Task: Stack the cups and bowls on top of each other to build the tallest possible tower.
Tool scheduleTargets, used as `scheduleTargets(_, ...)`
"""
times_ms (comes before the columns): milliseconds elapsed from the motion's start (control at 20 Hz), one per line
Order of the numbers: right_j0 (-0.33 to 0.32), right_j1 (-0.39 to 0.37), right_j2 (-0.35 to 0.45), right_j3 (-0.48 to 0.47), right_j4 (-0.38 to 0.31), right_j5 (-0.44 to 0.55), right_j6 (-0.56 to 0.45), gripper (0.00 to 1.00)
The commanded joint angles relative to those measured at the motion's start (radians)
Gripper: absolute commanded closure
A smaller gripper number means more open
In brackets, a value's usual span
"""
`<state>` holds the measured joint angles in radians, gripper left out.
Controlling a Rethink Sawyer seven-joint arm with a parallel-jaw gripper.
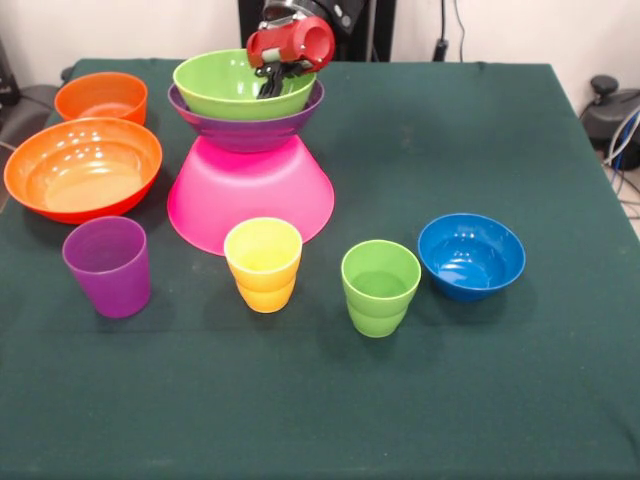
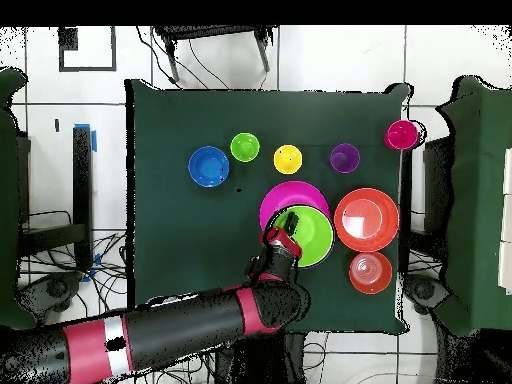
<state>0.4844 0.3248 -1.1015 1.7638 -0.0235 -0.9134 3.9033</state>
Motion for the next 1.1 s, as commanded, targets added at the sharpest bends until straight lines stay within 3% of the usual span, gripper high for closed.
scheduleTargets(50,-0.022,0.025,0.145,-0.132,0.038,-0.019,-0.167,1.00)
scheduleTargets(300,-0.034,-0.025,0.129,-0.150,-0.015,-0.007,-0.146,1.00)
scheduleTargets(750,-0.083,-0.164,0.119,-0.224,-0.218,0.050,-0.087,1.00)
scheduleTargets(1100,-0.104,-0.246,0.140,-0.260,-0.307,0.115,-0.072,1.00)
